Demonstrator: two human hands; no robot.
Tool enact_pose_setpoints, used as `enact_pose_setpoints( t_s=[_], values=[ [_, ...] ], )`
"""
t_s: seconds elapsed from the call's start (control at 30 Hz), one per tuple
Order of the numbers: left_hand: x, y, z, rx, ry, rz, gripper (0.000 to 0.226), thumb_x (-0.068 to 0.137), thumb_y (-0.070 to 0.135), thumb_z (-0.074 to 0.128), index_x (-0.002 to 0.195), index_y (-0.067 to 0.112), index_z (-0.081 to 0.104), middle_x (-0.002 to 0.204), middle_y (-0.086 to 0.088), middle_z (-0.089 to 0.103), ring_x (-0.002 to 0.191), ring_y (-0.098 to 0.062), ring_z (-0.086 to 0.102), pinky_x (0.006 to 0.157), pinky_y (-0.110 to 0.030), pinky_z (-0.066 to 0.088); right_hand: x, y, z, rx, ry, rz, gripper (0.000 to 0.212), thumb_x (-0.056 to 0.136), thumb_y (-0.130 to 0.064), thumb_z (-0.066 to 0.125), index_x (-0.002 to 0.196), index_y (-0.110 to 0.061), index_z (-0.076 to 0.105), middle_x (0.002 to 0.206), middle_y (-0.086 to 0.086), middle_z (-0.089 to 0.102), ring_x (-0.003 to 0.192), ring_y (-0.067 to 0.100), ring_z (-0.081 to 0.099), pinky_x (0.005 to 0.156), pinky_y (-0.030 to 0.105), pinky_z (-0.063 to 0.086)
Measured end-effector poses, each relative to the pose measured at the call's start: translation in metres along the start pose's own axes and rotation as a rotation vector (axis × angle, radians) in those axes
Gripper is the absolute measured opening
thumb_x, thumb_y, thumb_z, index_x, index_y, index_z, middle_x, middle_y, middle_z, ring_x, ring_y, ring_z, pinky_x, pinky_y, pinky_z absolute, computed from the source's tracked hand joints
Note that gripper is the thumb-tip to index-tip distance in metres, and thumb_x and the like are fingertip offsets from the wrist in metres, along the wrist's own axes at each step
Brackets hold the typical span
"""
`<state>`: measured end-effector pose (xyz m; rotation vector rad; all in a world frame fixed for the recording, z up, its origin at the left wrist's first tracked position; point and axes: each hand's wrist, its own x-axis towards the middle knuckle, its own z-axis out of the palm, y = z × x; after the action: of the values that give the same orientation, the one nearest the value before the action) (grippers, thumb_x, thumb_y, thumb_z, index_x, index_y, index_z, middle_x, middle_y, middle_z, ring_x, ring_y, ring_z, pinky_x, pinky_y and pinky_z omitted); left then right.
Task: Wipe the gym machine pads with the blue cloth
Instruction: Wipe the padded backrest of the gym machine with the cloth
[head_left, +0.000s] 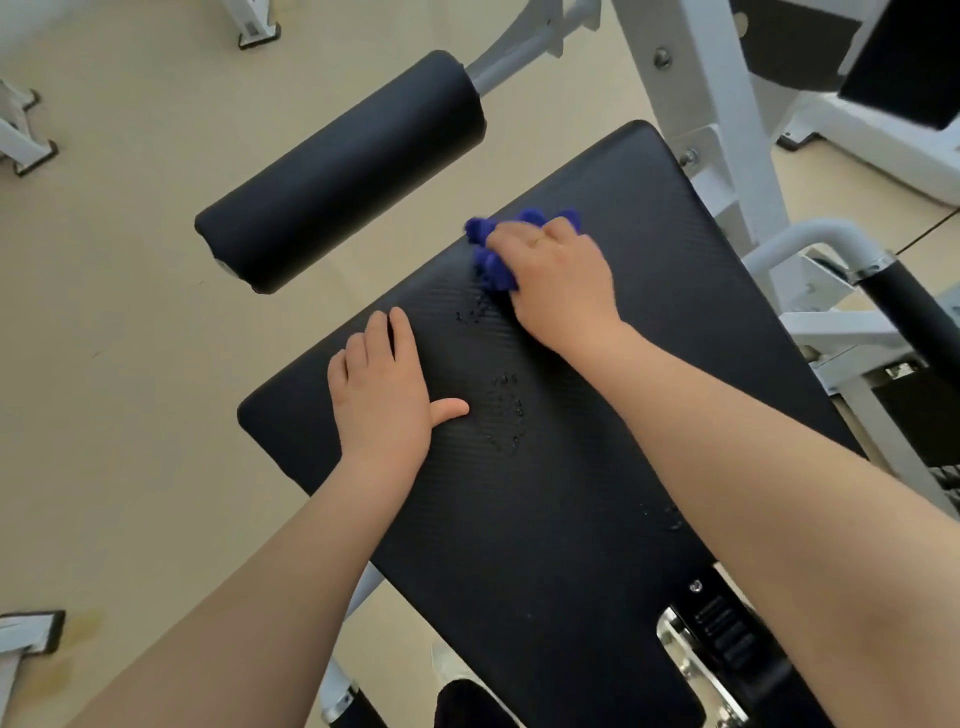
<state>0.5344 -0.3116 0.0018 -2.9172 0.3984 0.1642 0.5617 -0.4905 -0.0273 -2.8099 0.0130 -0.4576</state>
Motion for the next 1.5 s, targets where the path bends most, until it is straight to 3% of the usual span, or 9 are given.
enact_pose_setpoints(
  t_s=[0.13,0.4,0.53,0.6,0.83,1.0,1.2,1.3,1.5],
  values=[
    [0.002,0.000,0.002,0.021,0.006,0.007,0.111,0.069,0.065,0.062,0.147,0.009,0.006,0.153,-0.014,0.019,0.138,-0.031,0.025,0.112,-0.042,0.024,0.014,0.000,0.000,0.084,0.045,0.351,0.030,0.089,-0.015,0.050,0.119,-0.015,0.052,0.123,0.004,0.058,0.108,0.029,0.048,0.074,0.033,0.034],
    [0.002,-0.003,0.005,-0.008,0.010,0.007,0.109,0.071,0.065,0.060,0.148,0.011,0.004,0.154,-0.013,0.015,0.140,-0.031,0.020,0.114,-0.042,0.019,-0.016,-0.022,0.005,0.090,-0.064,-0.183,0.033,0.085,-0.014,0.060,0.118,-0.016,0.059,0.124,0.003,0.062,0.098,0.031,0.056,0.070,0.039,0.045],
    [0.001,-0.003,0.008,0.001,0.011,0.016,0.109,0.072,0.067,0.056,0.148,0.011,0.002,0.154,-0.013,0.014,0.140,-0.031,0.019,0.114,-0.041,0.018,-0.004,0.006,0.006,0.059,0.057,0.300,0.036,0.090,-0.018,0.050,0.126,-0.019,0.052,0.133,0.000,0.052,0.108,0.032,0.047,0.071,0.034,0.035],
    [0.000,-0.003,0.007,-0.012,0.015,0.017,0.109,0.072,0.066,0.057,0.148,0.010,0.002,0.154,-0.013,0.014,0.141,-0.031,0.018,0.114,-0.041,0.019,-0.007,-0.009,0.005,0.049,0.039,0.343,0.036,0.088,-0.018,0.052,0.124,-0.016,0.053,0.130,0.007,0.051,0.104,0.033,0.048,0.069,0.033,0.035],
    [-0.002,-0.001,0.005,-0.052,0.007,0.000,0.107,0.074,0.061,0.061,0.148,0.010,0.002,0.156,-0.013,0.012,0.142,-0.031,0.017,0.114,-0.041,0.020,-0.039,-0.017,-0.003,-0.041,-0.146,-0.251,0.042,0.076,-0.013,0.069,0.117,-0.010,0.060,0.117,0.013,0.060,0.089,0.035,0.058,0.062,0.037,0.046],
    [-0.003,-0.002,0.009,-0.067,0.012,0.010,0.105,0.076,0.060,0.057,0.149,0.010,0.001,0.157,-0.012,0.008,0.143,-0.031,0.014,0.115,-0.041,0.017,-0.010,0.010,-0.006,-0.066,-0.072,0.301,0.042,0.087,-0.014,0.053,0.128,-0.015,0.047,0.132,0.009,0.046,0.113,0.034,0.043,0.072,0.037,0.038],
    [-0.007,0.001,0.011,-0.078,0.023,-0.007,0.100,0.079,0.053,0.060,0.149,0.010,0.003,0.158,-0.013,0.007,0.143,-0.032,0.014,0.115,-0.041,0.018,-0.064,-0.050,-0.001,0.072,-0.069,-0.042,0.039,0.069,-0.014,0.069,0.108,-0.009,0.063,0.110,0.011,0.062,0.087,0.032,0.058,0.061,0.033,0.043],
    [-0.009,0.001,0.010,-0.086,0.007,-0.013,0.099,0.080,0.052,0.060,0.149,0.010,0.003,0.158,-0.012,0.005,0.143,-0.032,0.013,0.115,-0.041,0.018,-0.061,-0.035,-0.003,0.076,-0.184,-0.134,0.042,0.075,-0.017,0.066,0.116,-0.012,0.059,0.119,0.009,0.059,0.095,0.031,0.056,0.066,0.034,0.039],
    [-0.010,0.000,0.016,-0.101,0.011,-0.009,0.098,0.082,0.055,0.055,0.149,0.011,0.000,0.158,-0.012,0.002,0.144,-0.031,0.009,0.116,-0.041,0.013,-0.038,0.004,0.003,-0.025,-0.025,0.296,0.036,0.084,-0.016,0.055,0.120,-0.016,0.053,0.124,0.007,0.051,0.105,0.031,0.048,0.067,0.032,0.033]
  ],
)
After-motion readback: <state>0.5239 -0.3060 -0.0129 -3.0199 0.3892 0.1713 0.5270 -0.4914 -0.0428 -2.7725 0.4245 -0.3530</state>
